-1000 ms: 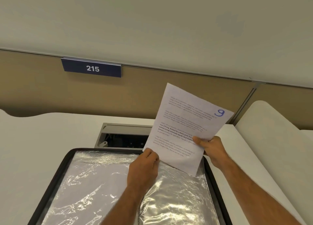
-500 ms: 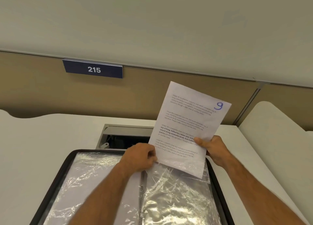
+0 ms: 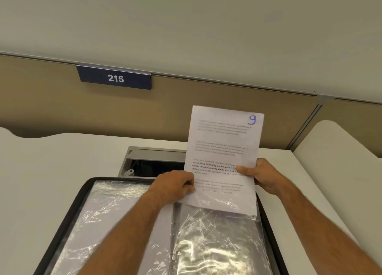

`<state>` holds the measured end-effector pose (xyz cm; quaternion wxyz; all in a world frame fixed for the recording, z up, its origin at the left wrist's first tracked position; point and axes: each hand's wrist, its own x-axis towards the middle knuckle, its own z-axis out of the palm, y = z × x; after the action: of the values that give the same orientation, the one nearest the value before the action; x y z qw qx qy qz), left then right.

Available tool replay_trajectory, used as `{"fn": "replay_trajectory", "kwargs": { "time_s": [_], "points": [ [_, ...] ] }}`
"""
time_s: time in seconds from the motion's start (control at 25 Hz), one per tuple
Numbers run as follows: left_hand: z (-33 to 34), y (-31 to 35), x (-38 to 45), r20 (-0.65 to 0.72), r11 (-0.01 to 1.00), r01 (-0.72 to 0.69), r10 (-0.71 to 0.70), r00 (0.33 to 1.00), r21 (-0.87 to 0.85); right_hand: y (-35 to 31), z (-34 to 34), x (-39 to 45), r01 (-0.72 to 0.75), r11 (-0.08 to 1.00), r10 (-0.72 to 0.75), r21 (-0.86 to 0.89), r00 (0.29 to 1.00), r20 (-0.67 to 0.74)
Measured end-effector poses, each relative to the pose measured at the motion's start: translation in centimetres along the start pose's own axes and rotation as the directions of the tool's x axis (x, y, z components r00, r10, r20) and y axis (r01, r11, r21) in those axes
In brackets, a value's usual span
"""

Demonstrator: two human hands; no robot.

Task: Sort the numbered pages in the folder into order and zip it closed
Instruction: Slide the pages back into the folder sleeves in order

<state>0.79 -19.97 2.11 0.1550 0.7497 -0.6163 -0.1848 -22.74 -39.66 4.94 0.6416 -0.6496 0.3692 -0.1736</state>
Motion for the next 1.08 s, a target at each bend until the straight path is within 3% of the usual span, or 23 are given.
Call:
{"fn": "replay_trajectory", "kwargs": {
  "time_s": [0.16,0.36,0.56,0.76,0.96,1.08],
  "points": [
    [0.6,0.0,0.0,-0.027,0.994,0.022,-0.025,0.999,-0.108,0.7,0.5,0.1,-0.099,0.988,0.115,-0.115,0.983,0.141],
    [1.3,0.2,-0.1,-0.040,0.977,0.056,-0.065,0.997,-0.205,1.6,1.5,0.0,-0.113,0.993,0.113,0.014,0.993,-0.016],
    [1.5,0.6,-0.6,-0.052,0.968,0.087,-0.102,0.993,-0.235,1.7,0.7,-0.2,-0.296,0.895,0.329,-0.335,0.943,0.046],
    [1.8,1.1,-0.8,-0.081,0.972,0.113,-0.132,0.988,-0.206,2.0,1.8,-0.5,-0.142,0.987,0.134,-0.072,0.985,-0.108],
    [1.9,1.6,-0.8,-0.115,0.975,0.134,-0.155,0.981,-0.177,1.6,0.7,-0.7,-0.292,0.873,0.315,-0.391,0.949,-0.004],
    [1.9,1.7,-1.0,-0.120,0.973,0.142,-0.165,0.979,-0.180,0.9,1.1,-1.2,-0.256,0.925,0.249,-0.281,0.967,-0.061]
  ]
}}
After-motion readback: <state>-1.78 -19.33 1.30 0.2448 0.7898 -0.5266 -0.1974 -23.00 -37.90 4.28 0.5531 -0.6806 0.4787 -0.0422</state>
